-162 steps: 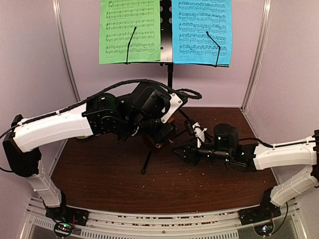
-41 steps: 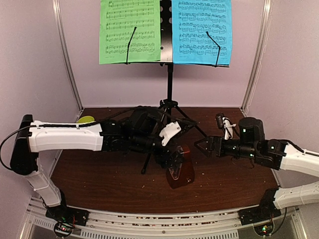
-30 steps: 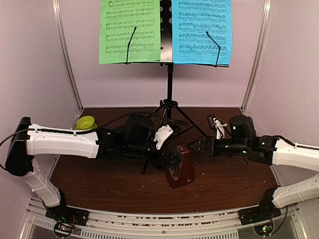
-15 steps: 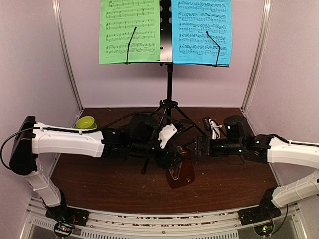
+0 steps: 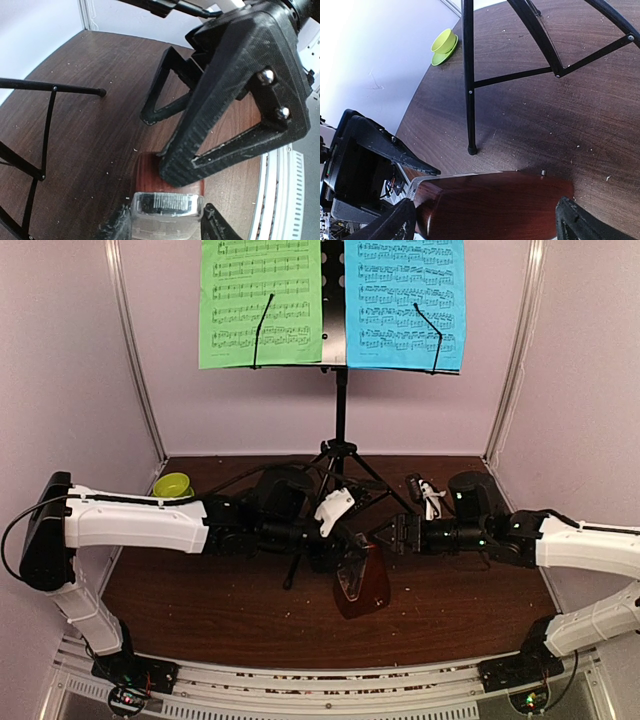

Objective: Set up the instrument practice props

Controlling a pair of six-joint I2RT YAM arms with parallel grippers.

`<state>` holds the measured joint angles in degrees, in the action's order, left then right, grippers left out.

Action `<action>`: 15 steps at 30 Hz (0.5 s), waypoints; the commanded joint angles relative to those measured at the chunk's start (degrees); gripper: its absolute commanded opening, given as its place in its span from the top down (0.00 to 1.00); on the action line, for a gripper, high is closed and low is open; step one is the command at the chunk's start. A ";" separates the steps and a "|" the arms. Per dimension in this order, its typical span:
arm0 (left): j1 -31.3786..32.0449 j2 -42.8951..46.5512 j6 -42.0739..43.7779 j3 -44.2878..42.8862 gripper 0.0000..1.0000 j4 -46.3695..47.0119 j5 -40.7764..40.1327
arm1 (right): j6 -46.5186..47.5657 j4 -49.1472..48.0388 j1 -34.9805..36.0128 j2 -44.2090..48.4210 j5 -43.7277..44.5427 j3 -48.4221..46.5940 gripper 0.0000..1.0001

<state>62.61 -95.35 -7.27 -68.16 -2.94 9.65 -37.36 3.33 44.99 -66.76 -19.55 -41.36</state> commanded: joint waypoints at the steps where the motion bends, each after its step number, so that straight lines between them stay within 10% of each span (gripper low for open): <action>1: -0.47 0.70 1.35 -0.78 0.48 1.90 0.47 | 2.25 4.47 -0.08 -1.76 1.30 2.21 0.03; 15: -0.73 1.05 3.99 -1.30 0.52 1.76 2.21 | 2.82 4.71 -0.08 -2.54 1.70 3.19 0.04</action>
<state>62.35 -95.35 -4.84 -69.12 -3.16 10.35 -36.32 1.65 44.97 -67.24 -19.68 -40.88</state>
